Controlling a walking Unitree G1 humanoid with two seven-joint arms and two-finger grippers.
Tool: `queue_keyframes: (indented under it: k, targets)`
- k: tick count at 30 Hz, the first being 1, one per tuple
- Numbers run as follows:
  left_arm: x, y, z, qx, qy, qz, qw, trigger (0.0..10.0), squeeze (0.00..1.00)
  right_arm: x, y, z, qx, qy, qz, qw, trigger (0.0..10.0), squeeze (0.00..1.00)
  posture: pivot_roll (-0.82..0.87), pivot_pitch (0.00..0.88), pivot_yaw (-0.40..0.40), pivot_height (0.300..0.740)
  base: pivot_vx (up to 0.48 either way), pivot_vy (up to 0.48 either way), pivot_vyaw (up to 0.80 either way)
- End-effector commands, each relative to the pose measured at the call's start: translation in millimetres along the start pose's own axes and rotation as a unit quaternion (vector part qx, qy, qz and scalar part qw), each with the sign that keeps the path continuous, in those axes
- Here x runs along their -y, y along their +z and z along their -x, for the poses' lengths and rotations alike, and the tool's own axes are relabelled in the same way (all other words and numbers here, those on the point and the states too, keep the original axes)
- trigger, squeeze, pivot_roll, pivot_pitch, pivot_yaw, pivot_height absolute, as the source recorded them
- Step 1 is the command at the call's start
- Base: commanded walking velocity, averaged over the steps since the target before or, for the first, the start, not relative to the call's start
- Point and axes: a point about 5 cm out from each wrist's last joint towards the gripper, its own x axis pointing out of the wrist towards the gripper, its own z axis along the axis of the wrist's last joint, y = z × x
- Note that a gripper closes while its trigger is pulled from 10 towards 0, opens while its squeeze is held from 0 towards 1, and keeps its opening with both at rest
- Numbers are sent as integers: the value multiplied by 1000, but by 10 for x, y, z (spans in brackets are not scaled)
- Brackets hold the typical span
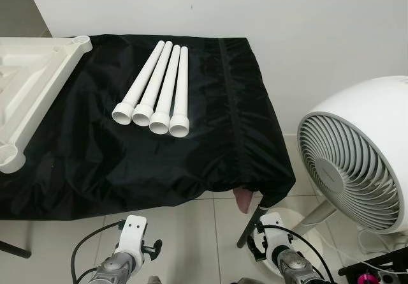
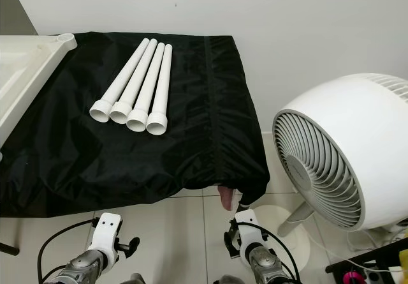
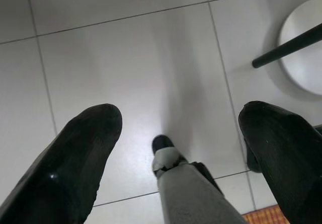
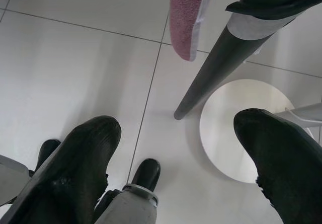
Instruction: Building children table
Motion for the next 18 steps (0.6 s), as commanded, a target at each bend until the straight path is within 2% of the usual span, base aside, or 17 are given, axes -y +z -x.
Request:
queue_keyframes:
  k: [1,8,14,15,18]
  targets:
    - [-29,-15,0,-10,28,-8,1000,10000,0,12,-63,25,-9,-5,-4,1000,10000,0,-51,0,65,740,0,0,0]
    - [-75,32,-4,-2,45,-4,999,10000,0,38,-123,47,-23,-20,-10,999,10000,0,-58,0,69,740,0,0,0]
    - [-106,64,-4,0,53,-19,998,10000,0,40,-134,48,-27,-30,-21,999,10000,0,-63,0,81,740,0,0,0]
    - [-185,96,6,1,68,-17,998,10000,0,23,-147,50,-30,-30,-28,999,10000,0,-62,0,98,740,0,0,0]
    - [-226,151,5,6,71,-25,997,10000,0,20,-155,51,-32,-34,-34,998,10000,0,-63,0,102,740,0,0,0]
